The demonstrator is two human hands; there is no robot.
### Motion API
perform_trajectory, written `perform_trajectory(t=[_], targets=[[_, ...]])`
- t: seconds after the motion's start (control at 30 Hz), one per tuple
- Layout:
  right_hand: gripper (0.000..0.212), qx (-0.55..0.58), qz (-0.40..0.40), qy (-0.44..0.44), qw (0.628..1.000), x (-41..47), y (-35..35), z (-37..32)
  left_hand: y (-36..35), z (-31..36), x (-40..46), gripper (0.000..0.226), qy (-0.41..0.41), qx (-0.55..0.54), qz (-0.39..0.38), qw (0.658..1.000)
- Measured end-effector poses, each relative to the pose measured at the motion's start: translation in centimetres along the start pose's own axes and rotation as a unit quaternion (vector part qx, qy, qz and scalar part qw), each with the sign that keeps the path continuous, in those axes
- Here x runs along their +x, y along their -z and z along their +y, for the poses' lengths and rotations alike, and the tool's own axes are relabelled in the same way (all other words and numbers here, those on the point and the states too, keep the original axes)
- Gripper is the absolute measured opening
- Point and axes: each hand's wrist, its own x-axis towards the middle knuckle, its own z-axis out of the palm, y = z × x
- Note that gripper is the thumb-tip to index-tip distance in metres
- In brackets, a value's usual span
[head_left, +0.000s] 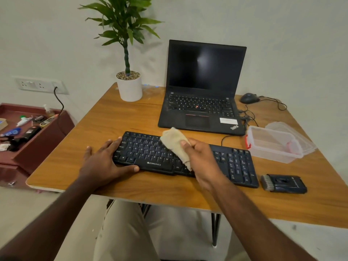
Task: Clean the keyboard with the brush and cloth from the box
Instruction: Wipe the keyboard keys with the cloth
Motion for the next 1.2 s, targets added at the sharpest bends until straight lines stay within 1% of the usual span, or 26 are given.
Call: perform_trajectory(t=[0.07, 0.1, 0.13, 0.17, 0.2, 0.23, 0.3, 0.33, 0.37, 0.4, 0.5, 0.57, 0.63, 0.7, 0.73, 0.77, 0.8, 0.87, 0.93, 0.97, 1.0, 1.03, 1.07, 1.1, 1.13, 1.2], targets=[[0.028, 0.141, 0.053, -0.041, 0.988, 0.7, 1.8, -0.8, 0.0, 0.0, 0.0, 0.132, 0.000, -0.003, 0.000, 1.000], [0.027, 0.148, 0.091, -0.031, 0.984, 1.0, 2.8, -1.0, 0.0, 0.0, 0.0, 0.132, 0.000, -0.003, 0.001, 1.000], [0.027, 0.093, 0.132, 0.004, 0.987, 1.3, 3.8, -1.1, 0.0, 0.0, 0.0, 0.132, 0.000, -0.002, 0.001, 1.000], [0.030, -0.023, 0.172, 0.057, 0.983, 1.7, 4.9, -0.8, -0.1, -0.1, 0.0, 0.132, 0.000, -0.002, 0.000, 1.000], [0.034, -0.157, 0.189, 0.103, 0.964, 1.8, 5.7, -0.4, -0.1, -0.1, 0.1, 0.132, 0.000, -0.001, -0.001, 1.000], [0.037, -0.273, 0.173, 0.129, 0.938, 1.7, 5.9, 0.0, -0.2, -0.1, 0.1, 0.132, 0.000, 0.000, 0.000, 1.000], [0.040, -0.422, 0.078, 0.110, 0.897, 1.2, 4.9, 1.5, -0.1, -0.1, 0.1, 0.132, 0.002, 0.002, 0.002, 1.000], [0.040, -0.470, 0.043, 0.092, 0.877, 0.8, 4.0, 2.4, -0.2, -0.1, 0.1, 0.132, 0.002, 0.003, 0.002, 1.000], [0.040, -0.501, 0.029, 0.078, 0.861, 0.2, 3.1, 2.9, -0.2, 0.0, 0.1, 0.132, 0.002, 0.004, 0.004, 1.000], [0.041, -0.510, 0.034, 0.077, 0.856, -0.3, 2.1, 3.1, -0.3, 0.0, 0.1, 0.132, 0.003, 0.004, 0.005, 1.000], [0.040, -0.471, 0.052, 0.090, 0.876, -1.3, -0.5, 2.7, -0.3, 0.0, 0.2, 0.132, 0.003, 0.004, 0.004, 1.000], [0.040, -0.441, 0.034, 0.133, 0.887, -1.9, -2.3, 2.8, -0.3, 0.0, 0.2, 0.131, 0.006, 0.001, 0.004, 1.000], [0.038, -0.376, 0.014, 0.149, 0.914, -1.9, -3.6, 2.5, -0.2, 0.2, 0.1, 0.131, 0.007, 0.000, 0.003, 1.000], [0.035, -0.259, 0.027, 0.110, 0.959, -1.2, -3.8, 1.5, -0.1, 0.3, 0.0, 0.131, 0.005, -0.001, 0.002, 1.000], [0.034, -0.168, 0.039, 0.066, 0.983, -0.6, -3.3, 0.7, -0.1, 0.3, -0.1, 0.131, 0.005, -0.003, 0.001, 1.000], [0.034, -0.062, 0.050, 0.017, 0.997, 0.0, -2.3, 0.0, -0.1, 0.3, -0.1, 0.130, 0.007, -0.005, 0.000, 1.000], [0.034, 0.042, 0.058, -0.028, 0.997, 0.5, -0.9, -0.6, -0.1, 0.2, -0.1, 0.130, 0.007, -0.005, -0.002, 1.000], [0.033, 0.170, 0.088, -0.082, 0.978, 0.9, 2.8, -1.0, 0.0, 0.4, -0.3, 0.131, -0.001, 0.005, 0.008, 1.000], [0.034, 0.226, 0.126, -0.091, 0.962, 1.1, 6.7, -1.0, 0.2, 1.2, -0.5, 0.132, -0.020, 0.016, 0.050, 0.998], [0.035, 0.225, 0.151, -0.084, 0.959, 1.3, 8.5, -1.0, 0.2, 2.2, -0.6, 0.132, -0.039, 0.016, 0.073, 0.996], [0.036, 0.196, 0.185, -0.064, 0.961, 1.4, 10.0, -0.9, 0.2, 3.6, -0.7, 0.131, -0.063, 0.018, 0.086, 0.994], [0.036, 0.128, 0.224, -0.030, 0.966, 1.6, 11.1, -0.9, 0.1, 5.3, -0.7, 0.130, -0.093, 0.025, 0.088, 0.991], [0.034, 0.026, 0.263, 0.019, 0.964, 1.8, 11.9, -0.7, -0.2, 7.2, -0.5, 0.129, -0.125, 0.037, 0.078, 0.988], [0.033, -0.095, 0.287, 0.070, 0.951, 1.9, 12.5, -0.2, -0.6, 9.2, -0.3, 0.127, -0.153, 0.054, 0.062, 0.985], [0.034, -0.205, 0.283, 0.106, 0.931, 1.9, 12.7, 0.2, -1.1, 11.0, -0.1, 0.126, -0.174, 0.075, 0.043, 0.981], [0.038, -0.365, 0.203, 0.119, 0.901, 1.6, 12.2, 1.3, -2.1, 13.5, 0.3, 0.121, -0.189, 0.113, 0.010, 0.976]])
